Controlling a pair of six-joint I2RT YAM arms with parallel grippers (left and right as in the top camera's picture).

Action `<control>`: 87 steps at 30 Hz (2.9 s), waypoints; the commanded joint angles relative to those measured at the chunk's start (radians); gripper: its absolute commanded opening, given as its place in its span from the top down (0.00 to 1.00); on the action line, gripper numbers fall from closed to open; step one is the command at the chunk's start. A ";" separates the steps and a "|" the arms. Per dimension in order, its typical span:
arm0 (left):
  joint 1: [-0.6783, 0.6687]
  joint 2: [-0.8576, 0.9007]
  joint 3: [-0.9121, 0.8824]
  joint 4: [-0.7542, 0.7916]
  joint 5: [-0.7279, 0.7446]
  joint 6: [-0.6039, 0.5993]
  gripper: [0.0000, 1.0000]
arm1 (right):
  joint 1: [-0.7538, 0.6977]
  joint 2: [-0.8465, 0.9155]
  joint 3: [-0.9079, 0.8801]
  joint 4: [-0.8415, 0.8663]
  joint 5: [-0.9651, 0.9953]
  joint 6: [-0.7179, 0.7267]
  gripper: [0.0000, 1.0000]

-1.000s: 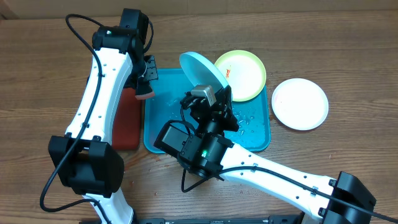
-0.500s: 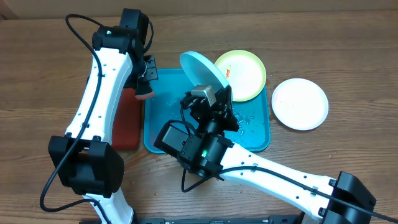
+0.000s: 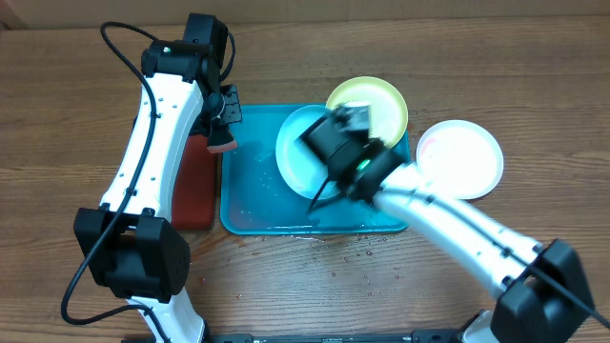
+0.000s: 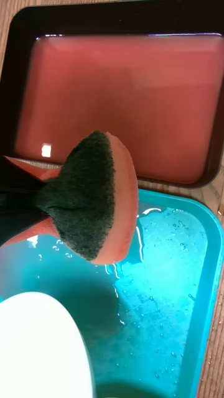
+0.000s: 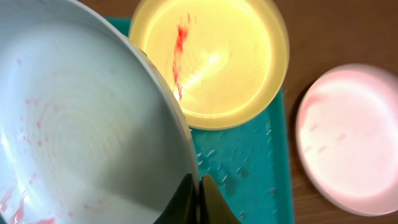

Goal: Clean dirty plates on tray and stack at the side
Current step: 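Carry the light-blue plate right and stack it on the white plate, then reach the right gripper to the yellow plate rim and drag it center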

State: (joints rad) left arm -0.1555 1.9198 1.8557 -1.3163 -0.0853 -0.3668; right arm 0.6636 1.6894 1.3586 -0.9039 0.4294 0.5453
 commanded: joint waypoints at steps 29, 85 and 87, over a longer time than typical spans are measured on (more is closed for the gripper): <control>-0.002 -0.011 -0.004 0.011 0.008 0.004 0.96 | -1.019 -0.058 -0.272 0.059 -0.542 0.004 0.96; -0.002 -0.011 -0.004 0.034 0.008 0.016 0.96 | -0.176 0.210 -0.196 0.290 -0.637 0.049 0.81; -0.002 -0.011 -0.004 0.034 0.008 0.016 0.96 | -0.132 0.209 -0.195 0.279 -0.667 0.049 0.80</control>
State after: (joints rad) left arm -0.1555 1.9198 1.8557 -1.2861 -0.0853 -0.3664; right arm 0.4725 1.8919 1.1450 -0.6121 -0.1738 0.6147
